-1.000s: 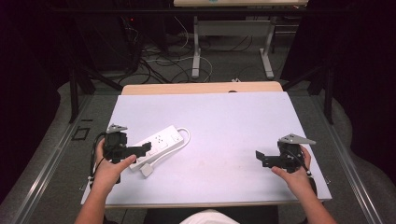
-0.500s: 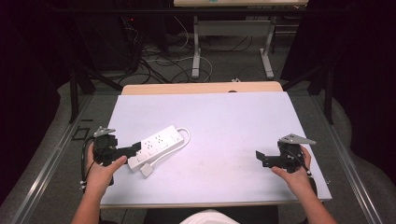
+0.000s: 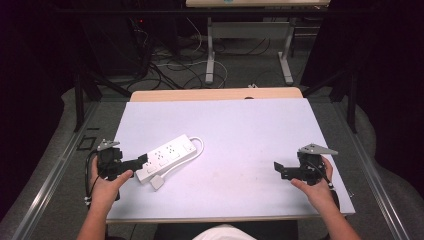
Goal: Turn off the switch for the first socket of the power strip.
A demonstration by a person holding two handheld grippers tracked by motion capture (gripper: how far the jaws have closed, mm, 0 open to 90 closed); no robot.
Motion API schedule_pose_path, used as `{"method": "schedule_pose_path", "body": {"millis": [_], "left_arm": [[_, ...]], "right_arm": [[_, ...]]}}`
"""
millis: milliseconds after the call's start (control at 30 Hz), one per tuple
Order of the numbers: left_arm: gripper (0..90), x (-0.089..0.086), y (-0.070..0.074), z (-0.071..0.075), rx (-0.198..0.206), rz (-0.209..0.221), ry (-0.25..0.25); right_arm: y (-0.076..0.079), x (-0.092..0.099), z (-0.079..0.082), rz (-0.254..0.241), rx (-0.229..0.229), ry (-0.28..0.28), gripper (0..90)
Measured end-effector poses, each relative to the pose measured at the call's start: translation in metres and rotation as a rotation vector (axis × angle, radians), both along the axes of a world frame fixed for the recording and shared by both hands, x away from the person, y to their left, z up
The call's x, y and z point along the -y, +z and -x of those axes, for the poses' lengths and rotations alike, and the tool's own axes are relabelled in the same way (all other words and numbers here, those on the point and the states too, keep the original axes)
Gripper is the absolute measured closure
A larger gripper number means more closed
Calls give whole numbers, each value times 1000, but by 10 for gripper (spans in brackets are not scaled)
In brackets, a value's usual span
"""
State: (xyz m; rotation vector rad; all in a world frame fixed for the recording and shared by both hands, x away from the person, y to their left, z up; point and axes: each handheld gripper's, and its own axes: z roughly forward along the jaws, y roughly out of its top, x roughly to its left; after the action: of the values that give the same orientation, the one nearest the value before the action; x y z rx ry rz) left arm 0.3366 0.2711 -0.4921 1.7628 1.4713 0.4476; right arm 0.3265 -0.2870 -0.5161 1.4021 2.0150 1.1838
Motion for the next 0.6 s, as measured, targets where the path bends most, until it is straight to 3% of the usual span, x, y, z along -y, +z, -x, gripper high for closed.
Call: {"method": "schedule_pose_path", "body": {"millis": [600], "left_arm": [[13,0,-15,-3,-20,-33,3]], "right_arm": [[-1,1,-1,11,10,-1,0]]}}
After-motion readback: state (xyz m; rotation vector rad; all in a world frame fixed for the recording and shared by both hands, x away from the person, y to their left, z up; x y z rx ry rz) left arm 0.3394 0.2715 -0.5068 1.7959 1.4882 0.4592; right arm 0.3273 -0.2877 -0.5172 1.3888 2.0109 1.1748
